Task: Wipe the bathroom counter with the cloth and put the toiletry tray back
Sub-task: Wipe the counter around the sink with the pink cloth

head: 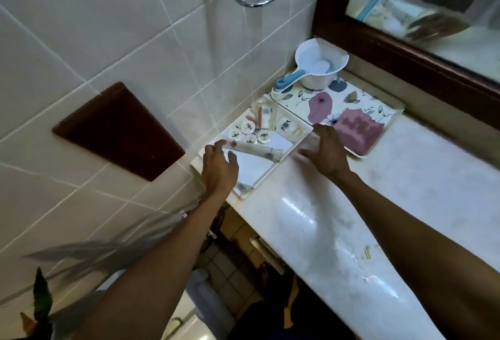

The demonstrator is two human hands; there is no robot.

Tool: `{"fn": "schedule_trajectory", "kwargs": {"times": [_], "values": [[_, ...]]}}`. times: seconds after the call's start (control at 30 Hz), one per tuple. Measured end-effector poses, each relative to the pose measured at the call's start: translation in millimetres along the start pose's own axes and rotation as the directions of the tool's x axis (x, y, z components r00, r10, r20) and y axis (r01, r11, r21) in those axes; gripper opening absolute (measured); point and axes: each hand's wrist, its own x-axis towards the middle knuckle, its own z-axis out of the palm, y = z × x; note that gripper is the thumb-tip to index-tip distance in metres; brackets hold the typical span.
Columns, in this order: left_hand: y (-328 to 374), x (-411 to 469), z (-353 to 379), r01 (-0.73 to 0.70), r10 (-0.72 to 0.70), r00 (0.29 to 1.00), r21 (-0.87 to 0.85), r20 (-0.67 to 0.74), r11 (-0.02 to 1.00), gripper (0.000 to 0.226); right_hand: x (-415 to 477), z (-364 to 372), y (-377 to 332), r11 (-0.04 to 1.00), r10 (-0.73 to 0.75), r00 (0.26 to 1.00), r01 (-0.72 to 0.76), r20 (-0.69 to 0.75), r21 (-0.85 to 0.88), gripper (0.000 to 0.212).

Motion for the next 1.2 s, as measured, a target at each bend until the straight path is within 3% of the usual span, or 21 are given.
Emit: {"fn": "schedule_trajectory", "kwargs": {"times": [0.2,0.37,0.47,0.63,0.87,1.0,1.2], "values": [[103,4,68,-0.277,0.292,0.952,-0.150,0.092,0.949,0.024,-31,-60,67,0.997,0.074,0.975,-0.071,-0.209,0.021,0.037],[175,1,131,-0.350,0.390,0.885,-0.188,0.254,0.918,0.028,-42,-98,155,0.972,0.226,0.942,-0.233,-0.249,0.003,0.039],[203,10,168,-0.376,0.399,0.838,-0.136,0.372,0.917,0.043,-40,-112,194,0.932,0.349,0.910,-0.362,-0.223,-0.021,0.043],[230,17,211,-0.301,0.290,0.873,-0.033,0.393,0.953,0.069,-37,-108,241,0.907,0.377,0.914,-0.397,-0.151,-0.140,0.060],[236,4,229,-0.161,0.231,0.909,-0.218,0.348,0.963,0.063,-48,-83,240,0.898,0.371,0.902,-0.409,-0.221,-0.163,0.067],[238,9,228,-0.171,0.255,0.897,-0.250,0.360,0.953,0.057,-47,-83,239,0.900,0.378,0.901,-0.411,-0.215,-0.142,0.067],[268,5,213,-0.164,0.390,0.823,-0.484,0.413,0.859,0.054,-55,-103,244,0.913,0.377,0.923,-0.385,-0.078,-0.133,0.061]]}}
